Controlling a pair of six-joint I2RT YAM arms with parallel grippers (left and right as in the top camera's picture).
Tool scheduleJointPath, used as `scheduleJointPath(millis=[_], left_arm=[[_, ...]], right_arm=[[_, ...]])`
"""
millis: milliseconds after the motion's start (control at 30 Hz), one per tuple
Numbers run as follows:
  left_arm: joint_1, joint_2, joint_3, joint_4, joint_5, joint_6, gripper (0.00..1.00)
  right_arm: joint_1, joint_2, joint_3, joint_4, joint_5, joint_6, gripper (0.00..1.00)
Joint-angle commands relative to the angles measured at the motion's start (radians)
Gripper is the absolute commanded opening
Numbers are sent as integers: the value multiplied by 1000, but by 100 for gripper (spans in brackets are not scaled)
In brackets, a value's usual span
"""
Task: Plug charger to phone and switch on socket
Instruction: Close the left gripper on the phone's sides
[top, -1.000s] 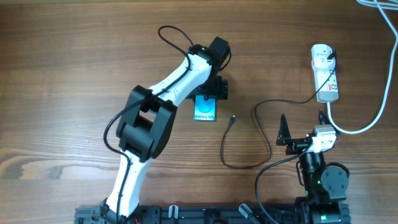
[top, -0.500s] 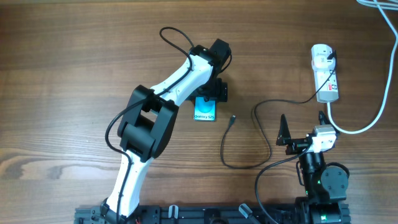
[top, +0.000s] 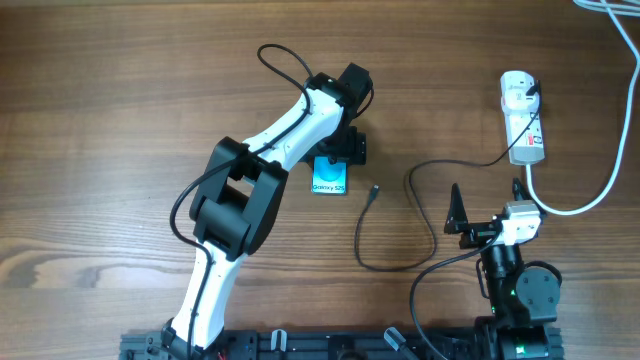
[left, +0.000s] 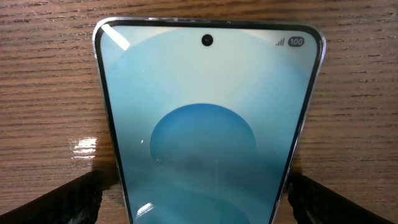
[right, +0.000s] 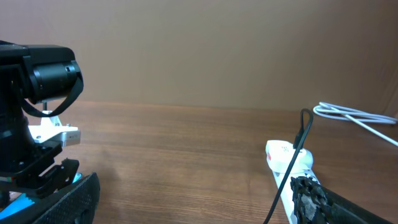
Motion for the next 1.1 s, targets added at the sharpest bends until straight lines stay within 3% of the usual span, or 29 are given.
scheduleJointPath(millis=[0, 400, 500, 800, 1067], left_arm=[[-11, 43, -11, -4, 17, -14, 100], [-11, 43, -11, -15, 17, -13, 100], [-11, 43, -11, -15, 16, -13, 90], [-11, 43, -11, -15, 17, -13, 89], [-10, 43, -11, -15, 16, -13, 81]], right_arm=[[4, -8, -1, 5, 14, 2, 100], [4, -8, -1, 5, 14, 2, 100], [4, -8, -1, 5, 14, 2, 100], [4, -8, -1, 5, 14, 2, 100], [4, -8, -1, 5, 14, 2, 100]])
